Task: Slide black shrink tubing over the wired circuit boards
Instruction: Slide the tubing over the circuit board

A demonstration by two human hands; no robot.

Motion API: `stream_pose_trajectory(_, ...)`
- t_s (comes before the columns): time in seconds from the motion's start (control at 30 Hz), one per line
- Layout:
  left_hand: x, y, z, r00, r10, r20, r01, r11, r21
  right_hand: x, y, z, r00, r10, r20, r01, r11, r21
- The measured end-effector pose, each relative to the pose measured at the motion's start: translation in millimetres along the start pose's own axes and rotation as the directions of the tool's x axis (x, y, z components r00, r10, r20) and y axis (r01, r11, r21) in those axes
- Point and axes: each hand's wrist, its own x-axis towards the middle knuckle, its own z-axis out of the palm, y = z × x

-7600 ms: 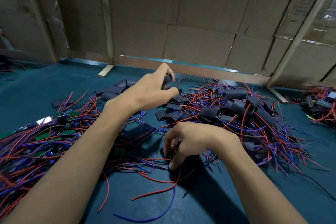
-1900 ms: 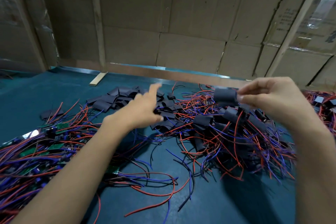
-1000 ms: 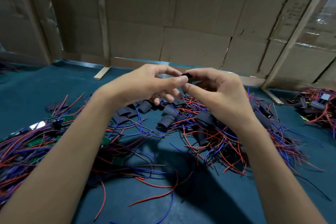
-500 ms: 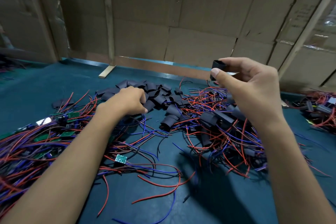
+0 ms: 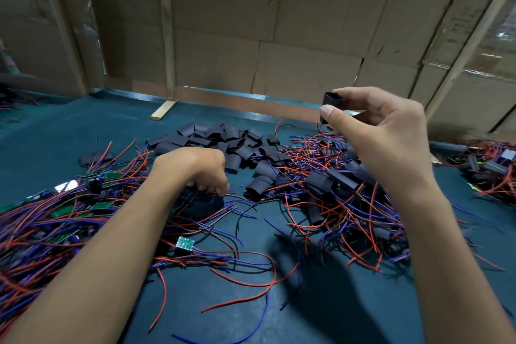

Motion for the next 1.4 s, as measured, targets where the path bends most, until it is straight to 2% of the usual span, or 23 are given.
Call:
stream_pose_trajectory(0.1, -13, 2, -10, 0.997, 0.067, -0.038, -0.069, 0.995, -0.065, 1, 1, -3, 1.000, 0.010, -0.001, -0.010, 1.000, -0.001)
stream_pose_trajectory(0.17, -24, 4, -20, 0.985, 0.117, -0.128, -0.129, 0.987, -0.095, 1, 2, -4, 1.000, 0.016, 0.000, -0.016, 1.000, 0.001)
stream_pose_trajectory(0.27, -46, 6, -37, 0.949, 0.178, -0.261, -0.218, 0.967, -0.134, 0, 3, -4, 1.000, 0.027, 0.010, -0.027, 1.000, 0.013)
stream_pose_trajectory(0.43, -70, 3, -51, 0.902, 0.214, -0.376, -0.318, 0.918, -0.238, -1, 1, -1, 0.999, 0.029, 0.038, -0.032, 0.997, 0.064)
stream_pose_trajectory(0.53, -78, 1, -56, 0.847, 0.256, -0.465, -0.414, 0.867, -0.277, -2, 0, 3, 0.995, 0.050, 0.080, -0.059, 0.993, 0.103)
stream_pose_trajectory(0.73, -92, 7, -64, 0.700, 0.313, -0.641, -0.635, 0.684, -0.359, -8, -5, 18, 0.929, 0.103, 0.354, -0.212, 0.935, 0.283)
stream_pose_trajectory(0.87, -103, 23, -66, 0.581, 0.314, -0.751, -0.768, 0.518, -0.377, -15, -4, 32, 0.844, 0.107, 0.525, -0.299, 0.907, 0.296)
stream_pose_trajectory(0.93, -107, 32, -65, 0.546, 0.323, -0.773, -0.810, 0.438, -0.389, -19, -3, 39, 0.787, 0.081, 0.612, -0.335, 0.889, 0.313)
stream_pose_trajectory(1.0, -109, 41, -62, 0.539, 0.328, -0.776, -0.826, 0.385, -0.411, -22, -3, 45, 0.747, 0.047, 0.663, -0.368, 0.860, 0.353)
stream_pose_trajectory(1.07, -110, 49, -58, 0.553, 0.319, -0.770, -0.824, 0.347, -0.448, -23, -1, 50, 0.742, 0.064, 0.667, -0.390, 0.850, 0.353)
stream_pose_trajectory(1.17, -108, 57, -54, 0.586, 0.308, -0.750, -0.807, 0.307, -0.504, -23, -1, 50, 0.762, 0.064, 0.644, -0.392, 0.838, 0.379)
stream_pose_trajectory(1.33, -102, 58, -53, 0.597, 0.297, -0.746, -0.802, 0.183, -0.569, -21, -2, 45, 0.797, 0.035, 0.603, -0.385, 0.799, 0.462)
stream_pose_trajectory(1.4, -96, 53, -53, 0.616, 0.235, -0.752, -0.787, 0.221, -0.576, -19, -2, 44, 0.829, 0.044, 0.558, -0.399, 0.745, 0.534)
